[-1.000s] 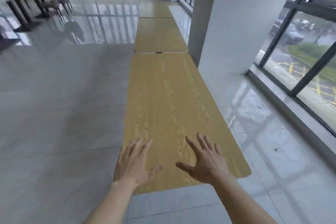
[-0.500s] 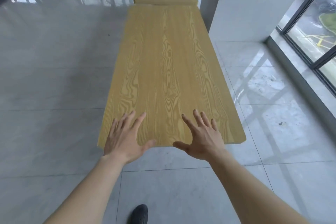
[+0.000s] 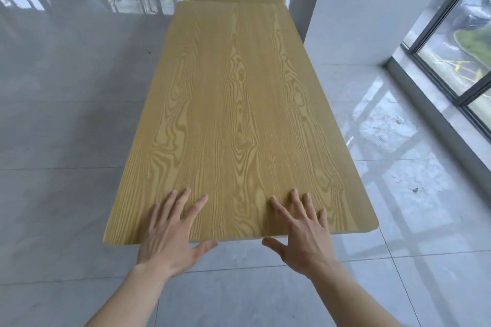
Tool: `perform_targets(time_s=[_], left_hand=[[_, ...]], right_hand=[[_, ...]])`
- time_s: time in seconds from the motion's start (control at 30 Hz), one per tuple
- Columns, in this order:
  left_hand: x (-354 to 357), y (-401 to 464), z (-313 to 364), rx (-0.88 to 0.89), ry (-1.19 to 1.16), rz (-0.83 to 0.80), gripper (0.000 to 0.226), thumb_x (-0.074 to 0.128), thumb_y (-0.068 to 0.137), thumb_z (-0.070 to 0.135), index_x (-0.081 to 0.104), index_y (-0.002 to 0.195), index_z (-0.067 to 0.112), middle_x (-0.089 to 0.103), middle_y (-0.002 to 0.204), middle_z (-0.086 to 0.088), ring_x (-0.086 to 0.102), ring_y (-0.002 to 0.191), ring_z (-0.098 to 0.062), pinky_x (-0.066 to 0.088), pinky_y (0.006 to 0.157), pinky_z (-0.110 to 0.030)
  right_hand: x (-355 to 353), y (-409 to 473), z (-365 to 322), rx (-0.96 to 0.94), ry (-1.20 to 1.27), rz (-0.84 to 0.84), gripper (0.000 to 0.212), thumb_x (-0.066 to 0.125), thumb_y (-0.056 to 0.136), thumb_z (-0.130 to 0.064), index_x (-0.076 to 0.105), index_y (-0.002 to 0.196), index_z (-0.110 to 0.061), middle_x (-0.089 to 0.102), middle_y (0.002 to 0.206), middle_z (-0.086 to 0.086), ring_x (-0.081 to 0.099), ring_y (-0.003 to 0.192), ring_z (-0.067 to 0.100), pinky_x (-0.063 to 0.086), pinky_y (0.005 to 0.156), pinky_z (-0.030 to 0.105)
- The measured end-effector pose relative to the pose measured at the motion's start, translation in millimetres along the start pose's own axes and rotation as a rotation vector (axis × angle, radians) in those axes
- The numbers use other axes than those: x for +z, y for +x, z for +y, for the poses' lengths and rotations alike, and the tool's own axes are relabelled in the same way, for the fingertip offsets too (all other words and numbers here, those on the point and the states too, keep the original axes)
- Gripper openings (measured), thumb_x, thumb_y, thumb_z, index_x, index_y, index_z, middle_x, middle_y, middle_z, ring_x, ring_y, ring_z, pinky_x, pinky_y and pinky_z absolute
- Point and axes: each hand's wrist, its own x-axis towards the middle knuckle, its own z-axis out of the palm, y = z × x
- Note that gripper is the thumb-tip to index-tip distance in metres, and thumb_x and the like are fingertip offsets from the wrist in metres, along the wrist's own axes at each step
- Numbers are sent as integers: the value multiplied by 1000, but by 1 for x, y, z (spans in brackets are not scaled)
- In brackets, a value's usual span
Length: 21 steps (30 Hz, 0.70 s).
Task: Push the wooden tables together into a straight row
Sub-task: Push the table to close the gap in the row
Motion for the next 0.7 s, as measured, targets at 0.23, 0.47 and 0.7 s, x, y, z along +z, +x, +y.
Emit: perform_targets(time_s=[0.23,0.47,0.7], left_hand=[[-2,7,-4,26,101,-31,102,-6,60,99,-28,149,54,-28,167,8,-29,153,-23,-5,127,-49],[-14,6,-2,49,129,-83,94,19,80,93,18,159,44,16,170,-4,13,156,-36,10,123,-49],[-15,12,-10,93,140,-75,95,29,78,94,46,151,36,46,157,-4,41,145,-36,35,117,-54]], right_hand=[[-12,5,-5,-28,-104,-4,90,47,86,-81,14,161,-43,10,171,15,12,155,45,25,115,66],[-19,8,-2,-53,-141,-3,95,81,58,-78,67,136,-26,61,138,27,62,118,54,57,73,67],[-14,12,-5,-21,-100,-15,88,40,73,-82,69,133,-24,62,135,30,65,113,55,57,71,67]])
